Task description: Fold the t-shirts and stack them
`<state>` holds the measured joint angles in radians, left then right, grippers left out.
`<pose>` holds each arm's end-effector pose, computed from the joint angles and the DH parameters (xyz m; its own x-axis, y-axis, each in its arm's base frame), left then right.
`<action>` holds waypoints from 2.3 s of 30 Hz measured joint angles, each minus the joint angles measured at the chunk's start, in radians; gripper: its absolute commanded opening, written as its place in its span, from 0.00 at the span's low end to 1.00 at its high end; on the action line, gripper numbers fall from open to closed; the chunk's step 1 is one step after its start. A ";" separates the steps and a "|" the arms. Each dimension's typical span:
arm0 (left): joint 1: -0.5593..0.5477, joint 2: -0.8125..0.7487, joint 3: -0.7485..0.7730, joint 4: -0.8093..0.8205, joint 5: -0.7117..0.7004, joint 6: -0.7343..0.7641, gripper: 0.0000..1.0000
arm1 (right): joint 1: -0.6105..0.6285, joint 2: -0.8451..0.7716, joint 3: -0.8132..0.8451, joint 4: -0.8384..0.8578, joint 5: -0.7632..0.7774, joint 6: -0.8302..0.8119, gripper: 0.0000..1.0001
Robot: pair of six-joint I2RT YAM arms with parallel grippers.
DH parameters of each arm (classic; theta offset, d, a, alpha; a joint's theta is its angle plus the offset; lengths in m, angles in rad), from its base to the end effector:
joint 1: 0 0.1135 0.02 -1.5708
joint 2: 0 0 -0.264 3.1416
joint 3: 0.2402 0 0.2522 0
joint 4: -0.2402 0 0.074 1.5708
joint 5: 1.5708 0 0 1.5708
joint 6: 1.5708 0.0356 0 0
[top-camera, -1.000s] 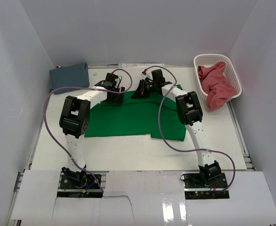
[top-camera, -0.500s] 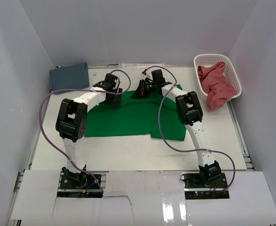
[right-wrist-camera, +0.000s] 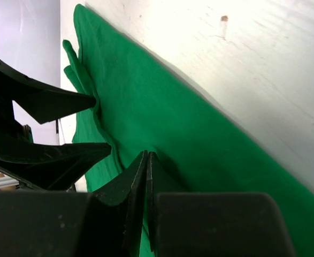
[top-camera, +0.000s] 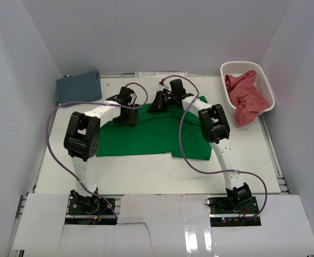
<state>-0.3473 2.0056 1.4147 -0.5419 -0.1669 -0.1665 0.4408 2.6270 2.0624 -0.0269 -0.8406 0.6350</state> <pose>0.3916 -0.1355 0.1675 -0.8844 0.1463 -0.4432 0.1245 0.9891 0.0781 0.5042 0.2672 0.1085 -0.9066 0.0098 -0.4219 -0.3803 0.4144 0.8269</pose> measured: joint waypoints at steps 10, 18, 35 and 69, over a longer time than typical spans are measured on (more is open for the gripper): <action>0.000 -0.119 -0.087 -0.122 0.035 -0.103 0.84 | 0.005 0.000 0.010 0.001 0.000 0.014 0.08; -0.005 -0.320 -0.153 -0.154 0.044 -0.202 0.84 | 0.005 0.000 0.010 0.008 0.000 0.016 0.08; 0.114 -0.142 -0.052 -0.037 -0.009 -0.216 0.90 | 0.005 -0.010 -0.016 0.035 0.000 0.018 0.08; 0.166 0.113 0.163 0.004 0.058 -0.179 0.88 | -0.007 -0.036 -0.050 0.037 0.006 -0.002 0.08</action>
<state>-0.1810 2.1185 1.5772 -0.5377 -0.1085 -0.3450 0.4335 2.5908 2.0129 0.0097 -0.8349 0.6327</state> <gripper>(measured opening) 0.885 0.078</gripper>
